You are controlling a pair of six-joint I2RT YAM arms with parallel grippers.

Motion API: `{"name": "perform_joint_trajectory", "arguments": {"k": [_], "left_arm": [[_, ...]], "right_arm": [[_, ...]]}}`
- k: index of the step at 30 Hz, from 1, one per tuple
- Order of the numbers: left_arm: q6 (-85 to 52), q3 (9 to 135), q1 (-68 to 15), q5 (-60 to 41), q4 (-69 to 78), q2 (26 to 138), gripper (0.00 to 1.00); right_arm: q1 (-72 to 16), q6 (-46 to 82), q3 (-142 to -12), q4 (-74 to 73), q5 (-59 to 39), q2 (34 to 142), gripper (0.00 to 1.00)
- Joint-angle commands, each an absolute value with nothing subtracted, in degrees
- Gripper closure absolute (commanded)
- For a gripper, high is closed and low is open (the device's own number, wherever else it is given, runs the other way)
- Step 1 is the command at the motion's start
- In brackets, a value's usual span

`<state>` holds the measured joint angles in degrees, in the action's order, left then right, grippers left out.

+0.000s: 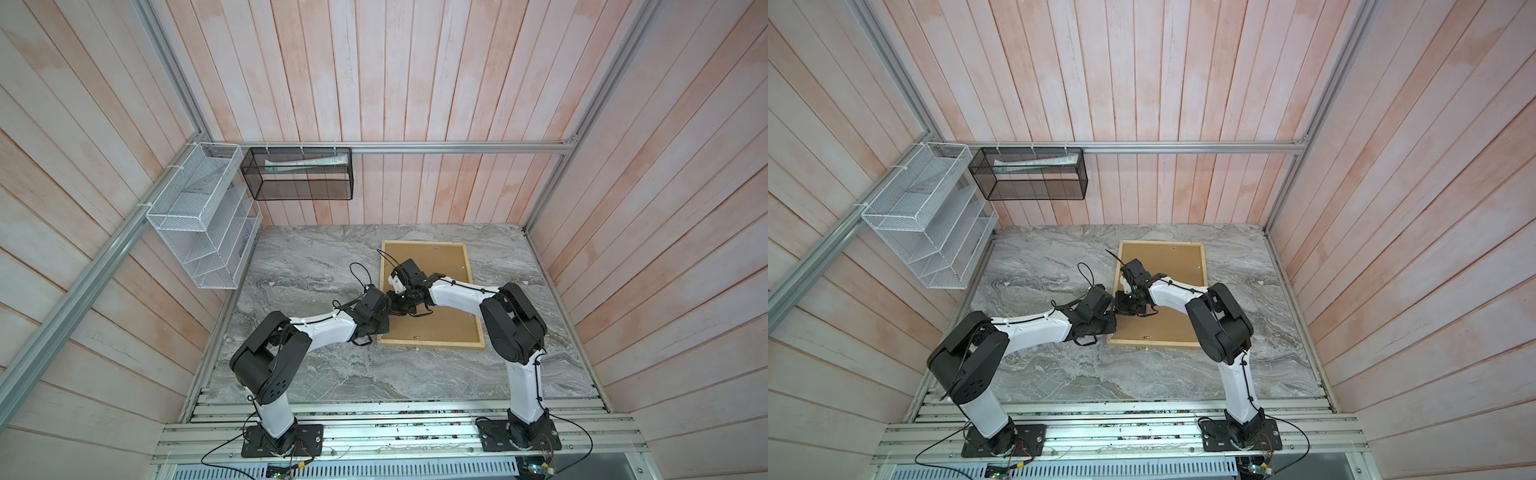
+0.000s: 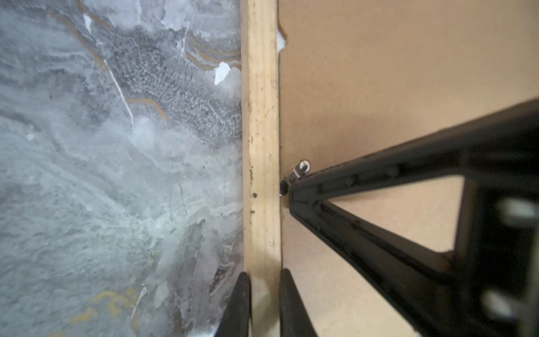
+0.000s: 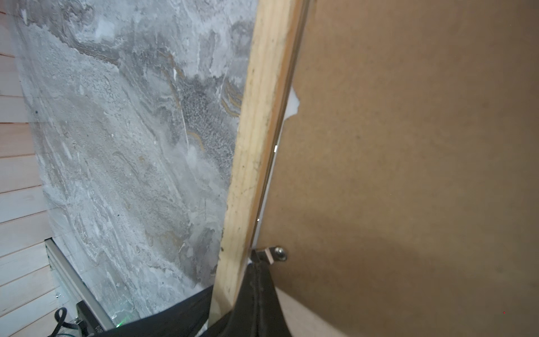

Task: Put the photo into the frame

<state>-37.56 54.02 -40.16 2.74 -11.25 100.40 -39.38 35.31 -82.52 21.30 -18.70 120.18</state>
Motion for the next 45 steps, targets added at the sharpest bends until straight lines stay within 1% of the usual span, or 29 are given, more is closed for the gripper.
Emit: {"name": "perform_joint_trajectory", "arguments": {"k": [1,7,11,14,27,35,41,45], "left_arm": [[-36.93,53.75,-41.75,-0.79,-12.99,103.68,0.92],[-36.65,53.02,-42.1,-2.03,-11.35,102.87,0.92],[-36.06,53.08,-42.67,-3.29,-10.55,103.03,0.92],[-35.86,53.52,-43.07,-3.25,-10.49,102.99,0.92],[-34.9,56.57,-43.59,-2.81,-12.21,101.9,0.92],[-34.72,56.52,-43.55,-2.89,-11.98,102.02,0.92],[-34.46,56.08,-43.59,-3.92,-11.56,101.96,0.93],[-34.37,56.39,-43.51,-4.26,-11.52,102.06,0.93]], "right_arm": [[-39.98,34.22,-82.11,26.94,-2.67,130.91,1.0],[-40.58,34.36,-84.03,28.3,-2.68,134.65,1.0],[-40.99,34.98,-84.5,26.41,-6.03,136.8,1.0],[-41.73,34.72,-85.92,27.25,-6.24,138.8,1.0],[-42.26,34.46,-85.17,25.82,-10.15,147.66,1.0],[-40.34,34.61,-83.0,22.39,-12.32,146.42,1.0],[-37.06,37.02,-79.18,13.55,-22.03,142.99,1.0],[-36.87,38.4,-76.99,9.47,-25.82,140.47,1.0]]}}
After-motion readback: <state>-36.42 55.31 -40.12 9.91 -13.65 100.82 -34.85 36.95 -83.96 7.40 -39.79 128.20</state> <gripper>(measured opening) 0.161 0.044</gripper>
